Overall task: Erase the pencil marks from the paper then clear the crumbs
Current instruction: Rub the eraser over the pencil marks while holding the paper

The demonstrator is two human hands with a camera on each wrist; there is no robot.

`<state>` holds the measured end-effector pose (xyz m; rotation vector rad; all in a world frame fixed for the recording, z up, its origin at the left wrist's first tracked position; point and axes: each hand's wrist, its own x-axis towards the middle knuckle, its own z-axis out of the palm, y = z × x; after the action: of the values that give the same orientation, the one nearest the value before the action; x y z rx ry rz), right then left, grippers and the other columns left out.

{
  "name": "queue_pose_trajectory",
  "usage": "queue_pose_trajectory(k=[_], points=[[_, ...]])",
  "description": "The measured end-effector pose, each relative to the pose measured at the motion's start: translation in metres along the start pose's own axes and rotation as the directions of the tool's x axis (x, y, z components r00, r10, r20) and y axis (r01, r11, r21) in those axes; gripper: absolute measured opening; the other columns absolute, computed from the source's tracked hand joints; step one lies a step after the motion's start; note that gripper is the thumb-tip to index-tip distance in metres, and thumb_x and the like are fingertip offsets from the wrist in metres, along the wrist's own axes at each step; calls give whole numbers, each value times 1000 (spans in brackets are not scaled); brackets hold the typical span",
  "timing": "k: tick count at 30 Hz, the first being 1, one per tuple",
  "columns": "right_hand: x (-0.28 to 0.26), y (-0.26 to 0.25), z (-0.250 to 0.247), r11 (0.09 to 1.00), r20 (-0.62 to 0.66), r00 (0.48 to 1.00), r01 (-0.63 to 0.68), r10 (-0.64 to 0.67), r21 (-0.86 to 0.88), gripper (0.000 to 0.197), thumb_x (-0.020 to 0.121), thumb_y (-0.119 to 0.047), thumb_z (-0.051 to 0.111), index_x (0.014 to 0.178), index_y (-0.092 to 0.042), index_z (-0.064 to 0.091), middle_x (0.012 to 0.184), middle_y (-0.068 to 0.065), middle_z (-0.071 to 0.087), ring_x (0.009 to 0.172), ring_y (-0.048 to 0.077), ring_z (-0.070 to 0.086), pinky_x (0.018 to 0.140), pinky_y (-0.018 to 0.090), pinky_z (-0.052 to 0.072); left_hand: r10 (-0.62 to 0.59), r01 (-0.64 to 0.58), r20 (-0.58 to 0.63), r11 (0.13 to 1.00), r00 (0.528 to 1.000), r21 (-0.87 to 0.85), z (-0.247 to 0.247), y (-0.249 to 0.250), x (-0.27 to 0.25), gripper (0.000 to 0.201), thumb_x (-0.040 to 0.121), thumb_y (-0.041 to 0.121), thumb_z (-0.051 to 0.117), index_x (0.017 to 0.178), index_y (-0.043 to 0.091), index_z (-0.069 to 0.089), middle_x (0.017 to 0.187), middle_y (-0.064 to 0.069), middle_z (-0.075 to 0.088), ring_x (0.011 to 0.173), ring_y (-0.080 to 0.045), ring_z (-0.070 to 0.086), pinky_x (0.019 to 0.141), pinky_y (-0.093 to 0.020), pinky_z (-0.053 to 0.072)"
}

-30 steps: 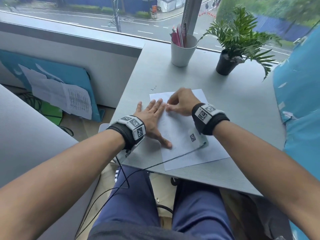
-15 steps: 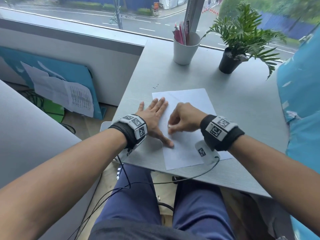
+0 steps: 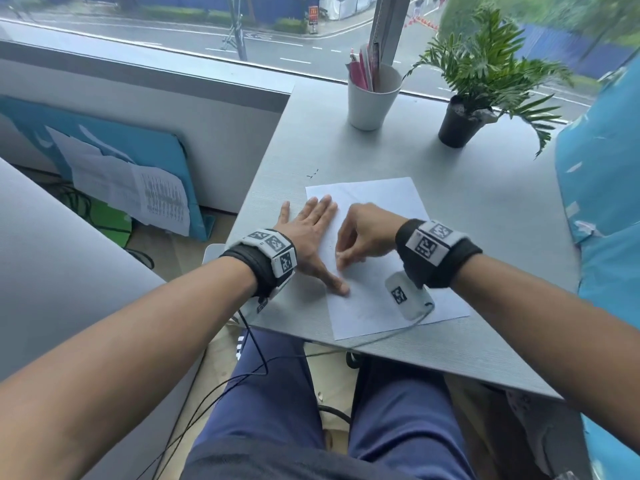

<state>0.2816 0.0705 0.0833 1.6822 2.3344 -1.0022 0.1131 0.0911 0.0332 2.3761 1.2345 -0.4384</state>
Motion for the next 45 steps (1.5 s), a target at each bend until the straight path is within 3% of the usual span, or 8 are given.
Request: queue_pose_trajectory(k=[5, 11, 16, 21, 28, 37, 43, 45], points=[[32, 8, -14, 984, -408, 900, -103, 155, 147, 14, 72, -24, 83, 80, -13, 80, 72, 3, 74, 60, 10, 65, 72, 25, 57, 2, -1, 11, 1000, 1000, -12, -3, 1, -2, 166, 33, 101, 58, 154, 23, -25, 160, 7, -34, 147, -16, -30, 116, -58, -20], [-11, -5, 10, 999, 35, 999, -29, 29, -22, 14, 70, -28, 84, 76, -17, 79, 61, 0, 71, 53, 6, 65, 58, 20, 54, -12, 12, 6, 1000, 1000, 8, -3, 3, -3, 167, 36, 100, 61, 153, 19, -27, 160, 5, -34, 147, -16, -30, 117, -58, -17], [29, 9, -16, 984, -333, 928, -134, 167, 119, 14, 69, -27, 84, 75, -16, 78, 54, -8, 64, 52, 2, 57, 62, 19, 47, -20, 20, 6, 1000, 1000, -15, -4, 4, -4, 166, 36, 100, 60, 153, 22, -27, 160, 6, -33, 147, -15, -30, 117, -58, -18], [29, 11, -7, 968, -401, 888, -155, 224, 196, 16, 70, -22, 86, 79, -10, 79, 58, -7, 64, 51, -1, 57, 67, 20, 54, 18, -18, -2, 1000, 1000, -17, -7, -3, -6, 163, 40, 98, 63, 154, 20, -24, 160, 4, -32, 147, -15, -29, 118, -54, -18], [38, 16, -10, 966, -376, 900, -146, 219, 213, 18, 68, -23, 86, 80, -11, 80, 59, -9, 64, 41, -12, 53, 62, 16, 49, -13, 16, -65, 999, 998, 51, 1, -7, -10, 173, 28, 105, 52, 155, 14, -21, 162, -1, -28, 148, -20, -29, 117, -56, -20], [49, 12, -13, 987, -408, 906, -56, 114, 151, 16, 74, -24, 81, 81, -9, 79, 77, 5, 75, 70, 12, 66, 71, 25, 57, -12, 15, -71, 999, 997, 43, 6, -11, -12, 173, 27, 107, 49, 154, 15, -26, 161, 0, -32, 147, -21, -30, 115, -58, -21], [15, -8, 5, 994, 11, 996, 92, -92, -61, 9, 73, -27, 81, 71, -19, 76, 60, -9, 67, 53, 3, 59, 54, 20, 49, -22, 25, -46, 998, 999, 60, 6, -7, -12, 175, 28, 106, 51, 152, 12, -28, 160, -3, -34, 147, -24, -31, 116, -58, -18], [31, -3, -9, 998, -93, 993, 65, -68, -26, 10, 72, -27, 82, 68, -21, 75, 62, -6, 68, 54, 7, 59, 56, 24, 50, -22, 24, -40, 998, 999, 54, 4, -6, -13, 175, 28, 106, 52, 152, 13, -28, 160, -2, -34, 147, -23, -31, 116, -58, -19]])
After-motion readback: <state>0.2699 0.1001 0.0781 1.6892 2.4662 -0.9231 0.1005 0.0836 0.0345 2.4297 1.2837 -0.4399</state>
